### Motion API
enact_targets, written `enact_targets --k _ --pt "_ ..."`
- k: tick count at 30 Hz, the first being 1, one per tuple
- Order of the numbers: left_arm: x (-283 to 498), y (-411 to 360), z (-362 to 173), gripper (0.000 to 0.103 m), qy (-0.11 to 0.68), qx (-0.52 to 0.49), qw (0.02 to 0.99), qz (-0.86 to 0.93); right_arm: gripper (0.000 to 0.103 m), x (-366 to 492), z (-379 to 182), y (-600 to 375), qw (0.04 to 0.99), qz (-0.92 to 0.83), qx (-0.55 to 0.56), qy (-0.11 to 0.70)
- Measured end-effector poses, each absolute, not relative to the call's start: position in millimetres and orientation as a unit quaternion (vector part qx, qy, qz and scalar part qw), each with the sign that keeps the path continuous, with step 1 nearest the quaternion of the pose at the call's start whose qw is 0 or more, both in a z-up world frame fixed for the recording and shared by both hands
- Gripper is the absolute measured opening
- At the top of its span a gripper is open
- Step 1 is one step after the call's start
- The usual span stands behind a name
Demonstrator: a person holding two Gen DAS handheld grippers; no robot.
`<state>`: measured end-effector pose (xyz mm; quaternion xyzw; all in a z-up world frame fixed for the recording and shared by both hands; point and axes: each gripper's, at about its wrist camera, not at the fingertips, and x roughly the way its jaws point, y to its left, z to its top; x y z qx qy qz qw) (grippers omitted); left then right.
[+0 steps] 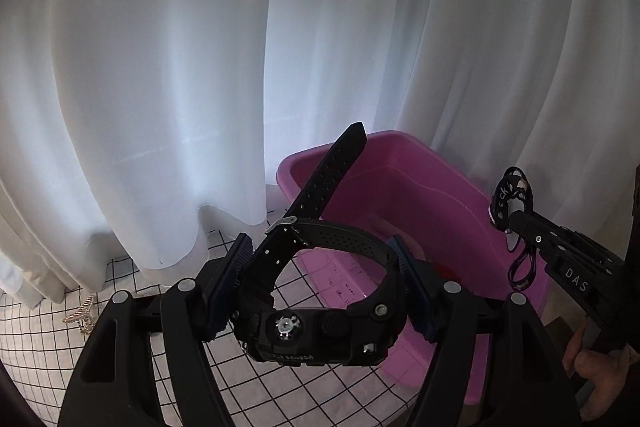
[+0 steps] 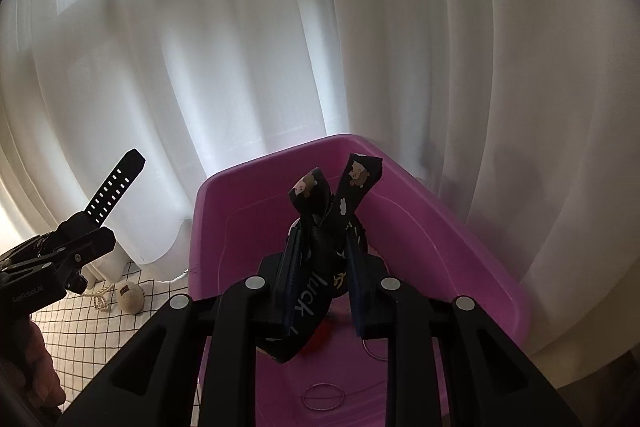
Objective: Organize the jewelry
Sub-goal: 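Carry the watch and lanyard over the pink tub with both tools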
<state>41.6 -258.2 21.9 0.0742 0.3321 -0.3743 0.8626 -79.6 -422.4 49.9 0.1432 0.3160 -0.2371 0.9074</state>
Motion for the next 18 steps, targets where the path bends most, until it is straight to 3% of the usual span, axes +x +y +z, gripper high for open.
enact_targets --k 18 --pt "53 -387 -20 0.068 0.406 0.127 0.831 -0.358 0.021 -69 10 -463 0.891 -0.217 0.169 0.361"
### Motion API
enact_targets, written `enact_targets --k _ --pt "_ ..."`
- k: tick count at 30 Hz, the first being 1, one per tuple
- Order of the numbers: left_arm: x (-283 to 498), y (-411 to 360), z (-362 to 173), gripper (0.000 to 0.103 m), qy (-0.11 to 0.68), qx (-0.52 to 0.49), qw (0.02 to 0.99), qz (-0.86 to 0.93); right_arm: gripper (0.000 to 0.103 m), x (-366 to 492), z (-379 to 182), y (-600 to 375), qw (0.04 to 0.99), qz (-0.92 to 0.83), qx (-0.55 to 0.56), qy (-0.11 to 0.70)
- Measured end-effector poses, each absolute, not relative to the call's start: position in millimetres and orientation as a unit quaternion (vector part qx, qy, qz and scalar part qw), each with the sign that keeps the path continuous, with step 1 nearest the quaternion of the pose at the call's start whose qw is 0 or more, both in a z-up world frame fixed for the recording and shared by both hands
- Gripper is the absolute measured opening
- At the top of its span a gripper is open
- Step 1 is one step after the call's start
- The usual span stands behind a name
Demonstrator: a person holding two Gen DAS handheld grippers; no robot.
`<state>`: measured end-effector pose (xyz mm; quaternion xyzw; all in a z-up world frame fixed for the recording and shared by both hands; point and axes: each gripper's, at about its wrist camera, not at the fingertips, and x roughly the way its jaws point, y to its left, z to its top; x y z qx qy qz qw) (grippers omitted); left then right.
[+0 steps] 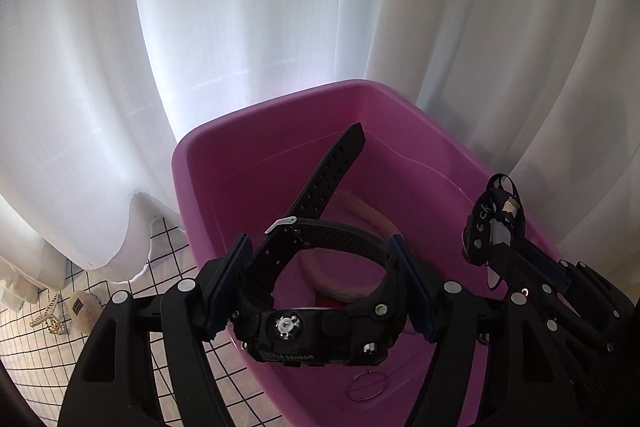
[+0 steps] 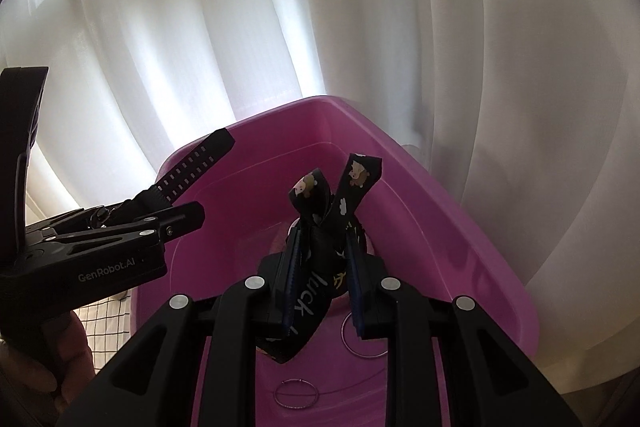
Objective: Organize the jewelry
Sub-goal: 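Carry the watch and lanyard over the pink tub with both tools, then open both tools to drop the watch and lanyard into the tub, then withdraw both open tools from the tub back over the table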
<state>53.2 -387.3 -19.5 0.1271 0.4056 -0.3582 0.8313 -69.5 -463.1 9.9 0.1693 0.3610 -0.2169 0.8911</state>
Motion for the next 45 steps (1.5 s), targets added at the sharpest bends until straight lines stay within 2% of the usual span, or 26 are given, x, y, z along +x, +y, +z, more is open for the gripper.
enact_targets --k 7,9,10,11,28,33,35,45 --pt "55 -394 -24 0.068 0.418 0.136 0.827 -0.350 0.022 -59 2 -469 0.885 -0.210 0.173 0.378" --pt "53 -394 -21 0.073 0.408 0.137 0.833 -0.348 0.035 -59 2 -468 0.884 -0.211 0.174 0.380" --pt "52 -395 -19 0.082 0.403 0.138 0.835 -0.349 0.047 -59 2 -468 0.884 -0.210 0.176 0.380" --pt "51 -395 -17 0.084 0.397 0.139 0.837 -0.350 0.053 -60 3 -468 0.883 -0.210 0.178 0.379" --pt "58 -365 4 0.087 0.377 0.123 0.856 -0.331 0.061 -68 19 -457 0.889 -0.218 0.181 0.358" --pt "61 -337 17 0.090 0.362 0.109 0.870 -0.316 0.064 -65 23 -444 0.891 -0.213 0.177 0.359" --pt "63 -324 22 0.096 0.358 0.102 0.875 -0.309 0.064 -62 26 -436 0.893 -0.210 0.172 0.359" --pt "81 -243 38 0.097 0.352 0.067 0.896 -0.262 0.069 -37 42 -379 0.905 -0.178 0.136 0.361"
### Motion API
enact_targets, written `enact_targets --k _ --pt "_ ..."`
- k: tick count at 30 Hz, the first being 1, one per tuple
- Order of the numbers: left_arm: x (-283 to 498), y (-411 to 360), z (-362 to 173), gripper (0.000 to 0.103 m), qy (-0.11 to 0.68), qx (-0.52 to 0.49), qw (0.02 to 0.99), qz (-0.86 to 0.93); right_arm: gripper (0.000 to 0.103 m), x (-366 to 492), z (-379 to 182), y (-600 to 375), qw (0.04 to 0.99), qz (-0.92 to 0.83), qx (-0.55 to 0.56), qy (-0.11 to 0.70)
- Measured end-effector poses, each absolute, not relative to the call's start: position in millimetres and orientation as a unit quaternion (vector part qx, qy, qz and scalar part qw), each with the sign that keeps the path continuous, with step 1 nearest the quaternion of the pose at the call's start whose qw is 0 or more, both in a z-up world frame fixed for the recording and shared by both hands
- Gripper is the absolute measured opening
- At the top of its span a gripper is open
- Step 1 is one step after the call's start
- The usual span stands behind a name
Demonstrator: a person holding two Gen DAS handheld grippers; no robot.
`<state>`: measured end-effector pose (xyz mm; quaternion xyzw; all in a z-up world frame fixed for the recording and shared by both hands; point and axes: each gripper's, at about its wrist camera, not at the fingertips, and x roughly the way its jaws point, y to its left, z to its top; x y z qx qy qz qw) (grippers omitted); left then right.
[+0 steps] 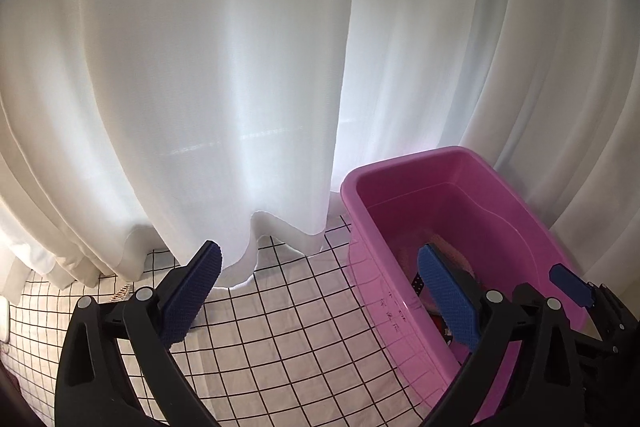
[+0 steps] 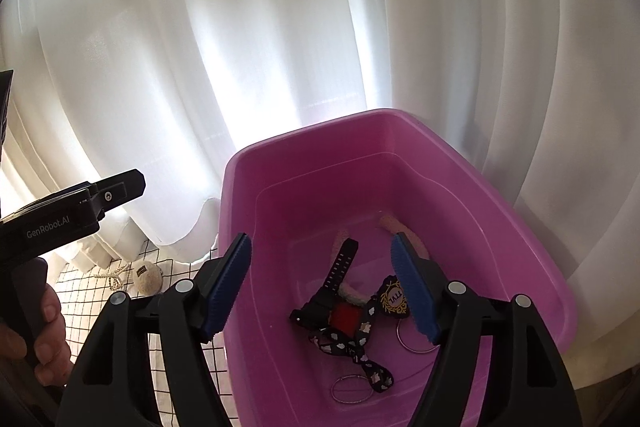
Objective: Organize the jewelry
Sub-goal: 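Withdraw both open tools from the tub back over the table, then grasp the gold pearl claw clip with the left tool while the right tool grasps the beige pouf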
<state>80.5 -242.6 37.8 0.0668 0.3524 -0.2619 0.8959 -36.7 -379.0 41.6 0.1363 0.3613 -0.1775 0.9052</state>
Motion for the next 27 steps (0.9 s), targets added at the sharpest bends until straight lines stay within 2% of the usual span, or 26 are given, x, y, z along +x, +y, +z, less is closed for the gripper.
enact_targets --k 14,22,27 --pt "98 -67 2 0.097 0.357 0.037 0.922 -0.145 0.071 23 39 -268 0.916 -0.077 0.093 0.383" --pt "119 33 -39 0.097 0.392 0.016 0.918 -0.055 0.071 58 5 -212 0.903 -0.027 0.086 0.421" --pt "132 69 -66 0.097 0.417 0.008 0.909 -0.025 0.071 85 -25 -181 0.893 -0.004 0.083 0.442"
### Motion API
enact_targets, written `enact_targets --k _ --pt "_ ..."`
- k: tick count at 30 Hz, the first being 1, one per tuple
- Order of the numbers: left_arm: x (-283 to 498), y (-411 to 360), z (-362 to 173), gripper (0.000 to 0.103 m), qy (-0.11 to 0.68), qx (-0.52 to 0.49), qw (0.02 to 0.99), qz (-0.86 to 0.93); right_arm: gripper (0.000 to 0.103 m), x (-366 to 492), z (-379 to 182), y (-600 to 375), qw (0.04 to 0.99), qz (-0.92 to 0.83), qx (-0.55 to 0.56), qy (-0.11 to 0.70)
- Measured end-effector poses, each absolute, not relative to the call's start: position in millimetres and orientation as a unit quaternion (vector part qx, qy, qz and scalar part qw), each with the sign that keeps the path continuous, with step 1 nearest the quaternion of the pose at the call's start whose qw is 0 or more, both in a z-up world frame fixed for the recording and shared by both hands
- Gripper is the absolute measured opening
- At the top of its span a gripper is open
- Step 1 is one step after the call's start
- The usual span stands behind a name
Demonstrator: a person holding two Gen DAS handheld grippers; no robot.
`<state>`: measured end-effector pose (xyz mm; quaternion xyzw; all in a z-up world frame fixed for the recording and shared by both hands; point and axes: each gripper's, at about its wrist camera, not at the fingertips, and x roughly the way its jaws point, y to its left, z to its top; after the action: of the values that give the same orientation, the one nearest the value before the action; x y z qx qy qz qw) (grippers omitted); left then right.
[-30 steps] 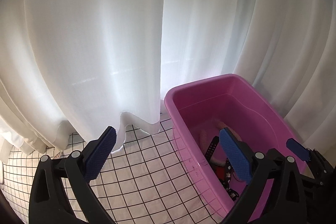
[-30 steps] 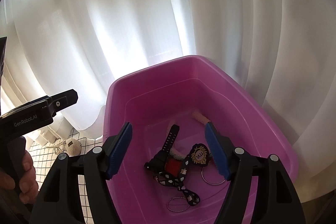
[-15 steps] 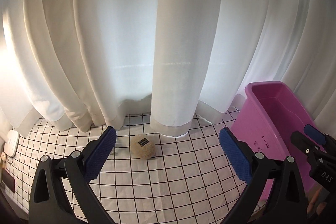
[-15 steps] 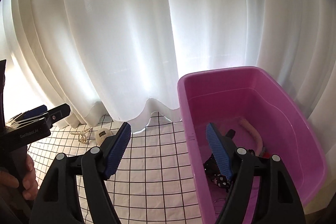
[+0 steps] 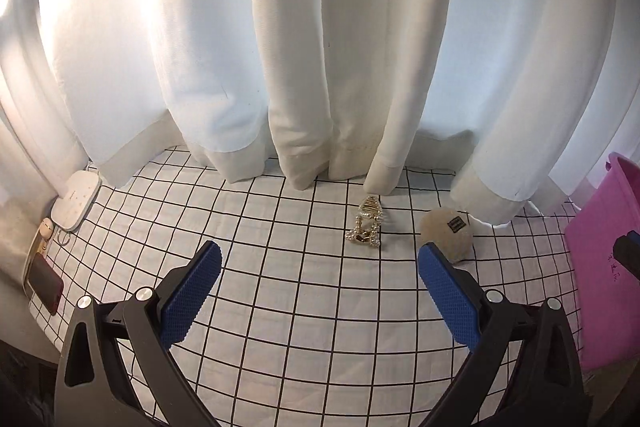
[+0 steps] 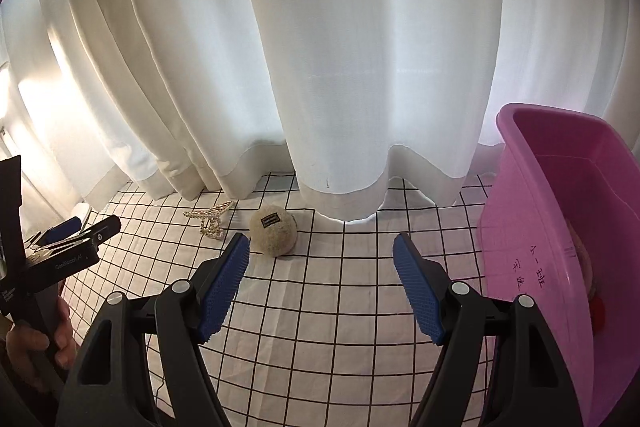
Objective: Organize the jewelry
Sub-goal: 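Grasp the gold pearl claw clip with the left tool while the right tool grasps the beige pouf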
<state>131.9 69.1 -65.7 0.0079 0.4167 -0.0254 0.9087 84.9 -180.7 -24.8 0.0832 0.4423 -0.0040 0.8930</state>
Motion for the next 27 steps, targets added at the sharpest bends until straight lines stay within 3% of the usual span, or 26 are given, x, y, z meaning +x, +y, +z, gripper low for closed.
enact_targets --k 16,27 --pt "192 61 -155 0.097 0.435 0.037 0.896 -0.080 0.071 164 -141 -134 0.871 0.035 0.095 0.480" --pt "218 49 -186 0.097 0.433 0.044 0.892 -0.120 0.071 186 -167 -126 0.873 0.035 0.074 0.481"
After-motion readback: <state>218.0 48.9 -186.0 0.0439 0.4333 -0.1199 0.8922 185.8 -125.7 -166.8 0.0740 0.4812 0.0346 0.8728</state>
